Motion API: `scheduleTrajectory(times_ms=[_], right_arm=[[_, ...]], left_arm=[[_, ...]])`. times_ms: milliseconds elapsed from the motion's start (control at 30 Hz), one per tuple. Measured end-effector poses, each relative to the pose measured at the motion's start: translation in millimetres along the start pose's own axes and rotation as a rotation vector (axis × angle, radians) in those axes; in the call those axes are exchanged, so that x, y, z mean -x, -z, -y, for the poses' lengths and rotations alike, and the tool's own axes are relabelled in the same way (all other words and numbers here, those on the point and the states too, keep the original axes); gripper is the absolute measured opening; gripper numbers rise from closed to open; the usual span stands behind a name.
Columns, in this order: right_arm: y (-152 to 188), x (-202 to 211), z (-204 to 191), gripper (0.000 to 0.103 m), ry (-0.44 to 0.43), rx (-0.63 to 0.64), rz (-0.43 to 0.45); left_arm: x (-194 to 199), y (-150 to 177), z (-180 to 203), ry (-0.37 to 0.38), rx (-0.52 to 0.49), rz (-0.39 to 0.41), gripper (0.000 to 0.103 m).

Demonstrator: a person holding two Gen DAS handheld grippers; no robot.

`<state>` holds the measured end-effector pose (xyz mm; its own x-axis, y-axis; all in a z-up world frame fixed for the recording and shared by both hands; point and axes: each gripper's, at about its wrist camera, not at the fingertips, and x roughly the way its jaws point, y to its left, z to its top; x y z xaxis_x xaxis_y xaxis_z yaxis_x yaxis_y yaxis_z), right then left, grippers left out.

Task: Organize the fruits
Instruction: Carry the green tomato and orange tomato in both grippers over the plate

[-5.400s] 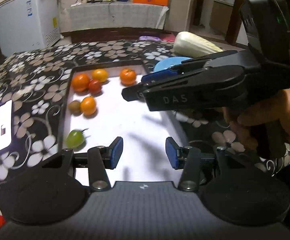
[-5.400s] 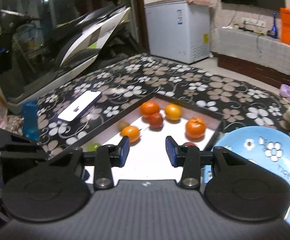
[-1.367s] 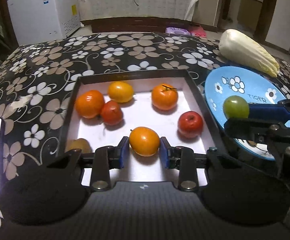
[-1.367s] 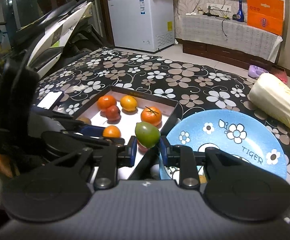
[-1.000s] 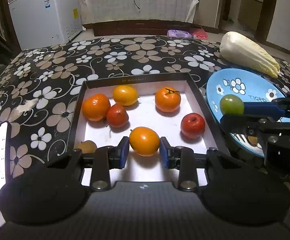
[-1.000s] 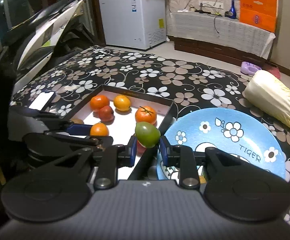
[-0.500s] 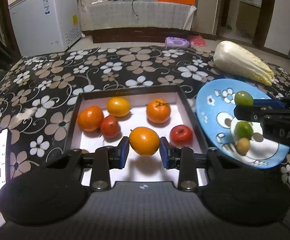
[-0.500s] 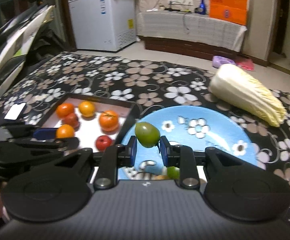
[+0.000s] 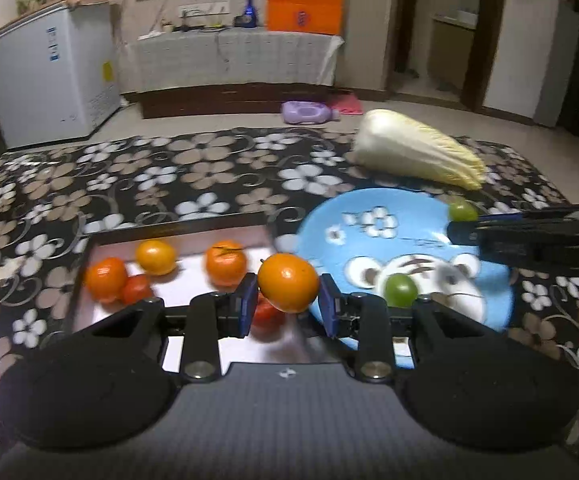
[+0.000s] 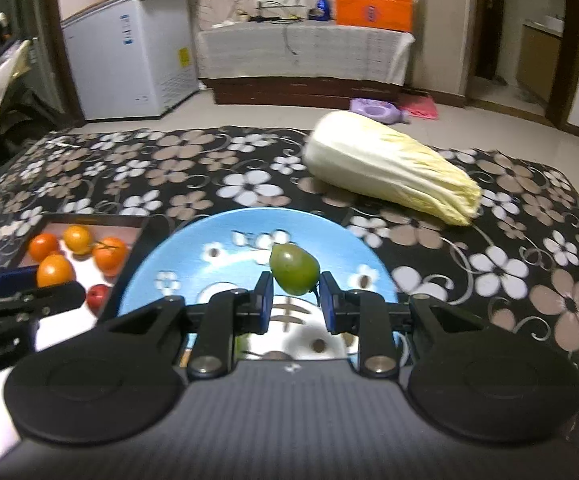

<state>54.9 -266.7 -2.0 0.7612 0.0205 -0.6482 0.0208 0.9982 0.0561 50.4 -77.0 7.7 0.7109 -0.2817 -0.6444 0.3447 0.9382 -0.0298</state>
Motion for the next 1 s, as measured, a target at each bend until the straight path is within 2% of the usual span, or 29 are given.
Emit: scheduleTrajectory(times_ms=[167,333,700,1000], right_arm=[[3,-10,4,0.028,0.041,0.008,-0.031],[4,-21,2,0.029,0.069,0.017,-0.059],[5,-30,3,0.029,0.079,0.001,-0.079],[5,-30,6,0.029,0.076,-0.002,-0.079]], left_arm=[[-13,1,29,0.047,-0.044,-0.019,0.038],[-30,3,45,0.037,-0.065,-0.050,0.038],[-63,-2,47,0.013,-0.072,-0.068,0.038],[-65,-3,49,0.029,-0.082,-0.068,0.038]])
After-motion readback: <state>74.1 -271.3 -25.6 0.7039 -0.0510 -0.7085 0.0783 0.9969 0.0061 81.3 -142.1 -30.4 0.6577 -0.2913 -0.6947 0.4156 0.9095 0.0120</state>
